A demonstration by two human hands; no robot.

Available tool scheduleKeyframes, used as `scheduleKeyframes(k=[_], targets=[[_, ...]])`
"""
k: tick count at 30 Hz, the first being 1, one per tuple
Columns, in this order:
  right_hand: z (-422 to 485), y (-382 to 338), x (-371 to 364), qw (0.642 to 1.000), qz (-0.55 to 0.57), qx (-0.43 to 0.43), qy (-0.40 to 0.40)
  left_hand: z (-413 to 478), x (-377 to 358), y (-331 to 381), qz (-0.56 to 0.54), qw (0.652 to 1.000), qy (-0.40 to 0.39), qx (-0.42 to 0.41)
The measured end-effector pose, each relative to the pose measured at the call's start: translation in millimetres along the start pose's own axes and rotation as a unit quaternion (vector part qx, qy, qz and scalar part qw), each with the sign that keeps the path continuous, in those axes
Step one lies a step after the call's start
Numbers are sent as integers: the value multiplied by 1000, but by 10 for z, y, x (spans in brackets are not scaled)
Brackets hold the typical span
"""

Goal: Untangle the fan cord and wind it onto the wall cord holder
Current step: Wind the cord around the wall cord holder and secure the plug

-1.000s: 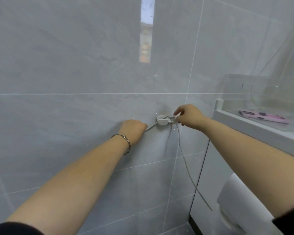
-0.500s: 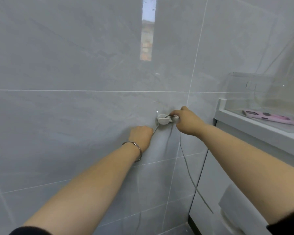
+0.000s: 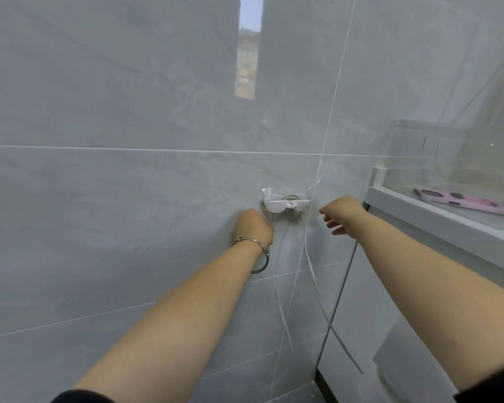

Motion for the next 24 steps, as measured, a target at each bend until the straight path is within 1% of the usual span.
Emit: scheduleKeyframes(k=[2,5,8,11,15,19,21,24], targets=[[48,144,-32,999,5,-43,-12,45,-168,32,-96,994,-56,22],[83,321,-62,996,5,-87,-31,-64,-350,213,-206,964,-165,19],[86,456,-127,991,12,-111,-75,-174,-407,312,-280,935,-217,10],[63,585,-246,979,46,-143,-137,-212,-426,331,-286,927,-242,-12],[42,623,-416,968,97,-155,-173,-262,-411,365,-292,916,-272,-43],[37,637,-536,956,141,-175,-187,-287,-382,391,-315,906,-278,-46],[42,652,-534,957,141,-178,-181,-301,-374,406,-321,902,-285,-48],[55,681,-499,960,131,-180,-171,-294,-365,415,-307,905,-287,-56]])
Point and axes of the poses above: each hand's wrist, its own z-axis towards the middle knuckle, its own x-axis out of the back of the hand, y = z × x, the point moved 8 cm from there along z, towards the middle knuckle, and after that the axes turned 14 degrees about z, right-handed, at the moved point
